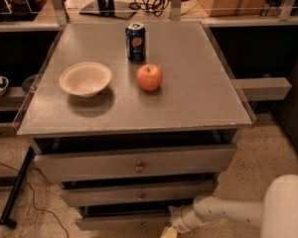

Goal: Open bottom drawer

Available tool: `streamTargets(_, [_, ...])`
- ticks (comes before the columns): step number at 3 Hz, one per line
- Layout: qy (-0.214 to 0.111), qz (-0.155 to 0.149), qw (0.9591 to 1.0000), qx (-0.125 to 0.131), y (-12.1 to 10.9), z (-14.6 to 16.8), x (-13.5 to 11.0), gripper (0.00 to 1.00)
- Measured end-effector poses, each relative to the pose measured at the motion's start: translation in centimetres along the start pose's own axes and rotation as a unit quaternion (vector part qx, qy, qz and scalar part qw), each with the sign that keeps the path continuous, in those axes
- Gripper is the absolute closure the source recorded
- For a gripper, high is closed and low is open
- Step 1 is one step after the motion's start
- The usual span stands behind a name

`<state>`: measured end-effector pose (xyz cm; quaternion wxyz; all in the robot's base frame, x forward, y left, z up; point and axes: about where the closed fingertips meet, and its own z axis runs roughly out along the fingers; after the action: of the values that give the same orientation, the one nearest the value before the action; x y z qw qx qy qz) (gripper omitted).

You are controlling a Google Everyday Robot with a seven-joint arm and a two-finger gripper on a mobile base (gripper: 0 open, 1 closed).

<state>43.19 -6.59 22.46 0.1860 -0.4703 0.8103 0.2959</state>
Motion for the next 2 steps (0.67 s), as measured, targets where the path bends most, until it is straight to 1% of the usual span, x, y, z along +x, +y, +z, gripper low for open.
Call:
streamTargets(1, [0.000, 0.000, 1.0000, 0.000, 0.00, 0.00, 0.00, 0.19])
streamTargets(2, [0.000, 0.000, 1.0000, 0.000, 0.00, 0.00, 0.00, 0.42])
